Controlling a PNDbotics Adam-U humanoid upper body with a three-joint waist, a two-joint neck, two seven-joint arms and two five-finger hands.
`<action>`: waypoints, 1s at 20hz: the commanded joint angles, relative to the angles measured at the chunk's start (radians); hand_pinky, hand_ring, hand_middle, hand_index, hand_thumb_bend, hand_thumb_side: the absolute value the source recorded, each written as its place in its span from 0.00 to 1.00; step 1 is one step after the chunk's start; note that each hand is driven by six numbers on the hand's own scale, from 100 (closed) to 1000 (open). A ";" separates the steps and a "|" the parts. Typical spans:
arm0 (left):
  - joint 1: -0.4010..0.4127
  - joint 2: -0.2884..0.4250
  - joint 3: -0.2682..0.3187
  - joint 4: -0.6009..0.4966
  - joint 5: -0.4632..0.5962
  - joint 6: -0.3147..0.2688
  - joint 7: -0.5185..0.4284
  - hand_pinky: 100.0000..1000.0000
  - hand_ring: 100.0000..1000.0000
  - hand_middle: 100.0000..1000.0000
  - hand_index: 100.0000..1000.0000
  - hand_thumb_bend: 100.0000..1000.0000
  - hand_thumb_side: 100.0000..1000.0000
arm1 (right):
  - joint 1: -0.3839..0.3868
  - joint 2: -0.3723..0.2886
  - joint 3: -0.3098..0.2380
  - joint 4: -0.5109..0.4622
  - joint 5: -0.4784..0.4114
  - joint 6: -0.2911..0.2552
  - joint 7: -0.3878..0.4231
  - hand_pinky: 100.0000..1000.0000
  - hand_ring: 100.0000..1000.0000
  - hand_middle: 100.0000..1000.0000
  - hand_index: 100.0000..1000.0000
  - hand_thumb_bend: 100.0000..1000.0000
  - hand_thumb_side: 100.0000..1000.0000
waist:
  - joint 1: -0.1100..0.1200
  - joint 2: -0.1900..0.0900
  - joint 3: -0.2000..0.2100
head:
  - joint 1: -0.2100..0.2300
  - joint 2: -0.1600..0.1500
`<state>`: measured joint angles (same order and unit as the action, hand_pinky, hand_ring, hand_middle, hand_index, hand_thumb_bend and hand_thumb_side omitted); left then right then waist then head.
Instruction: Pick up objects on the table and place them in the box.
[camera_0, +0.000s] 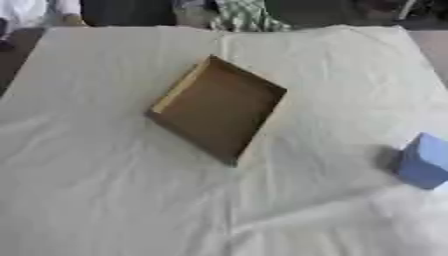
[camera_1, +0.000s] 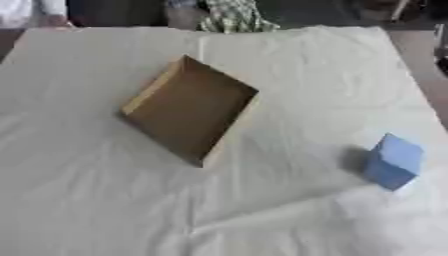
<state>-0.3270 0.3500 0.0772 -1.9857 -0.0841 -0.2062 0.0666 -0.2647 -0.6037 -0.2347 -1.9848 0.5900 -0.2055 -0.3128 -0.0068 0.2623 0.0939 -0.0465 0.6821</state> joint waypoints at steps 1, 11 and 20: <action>-0.010 0.010 0.007 -0.014 -0.001 -0.001 -0.005 0.57 0.69 0.50 0.64 0.26 0.64 | -0.009 -0.022 -0.010 -0.015 0.025 0.009 0.019 0.97 0.98 0.96 0.94 0.00 0.47 | 0.001 -0.012 -0.001 | -0.001 -0.011; -0.010 0.010 0.007 -0.014 -0.001 -0.001 -0.007 0.58 0.69 0.50 0.64 0.26 0.64 | -0.007 -0.029 -0.015 -0.015 0.054 0.021 0.063 0.95 0.97 0.94 0.91 0.00 0.78 | 0.000 -0.013 -0.002 | 0.000 -0.007; -0.004 0.019 0.007 -0.014 -0.005 0.000 -0.007 0.58 0.69 0.50 0.64 0.26 0.64 | 0.043 -0.150 0.020 -0.015 0.115 0.122 0.212 0.95 0.98 0.97 0.94 0.00 0.91 | -0.007 -0.019 -0.010 | 0.003 0.006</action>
<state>-0.3248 0.3501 0.0771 -1.9857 -0.0848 -0.2050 0.0604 -0.2176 -0.6991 -0.2126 -1.9848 0.7018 -0.0882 -0.1224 -0.0144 0.2611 0.0852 -0.0458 0.6840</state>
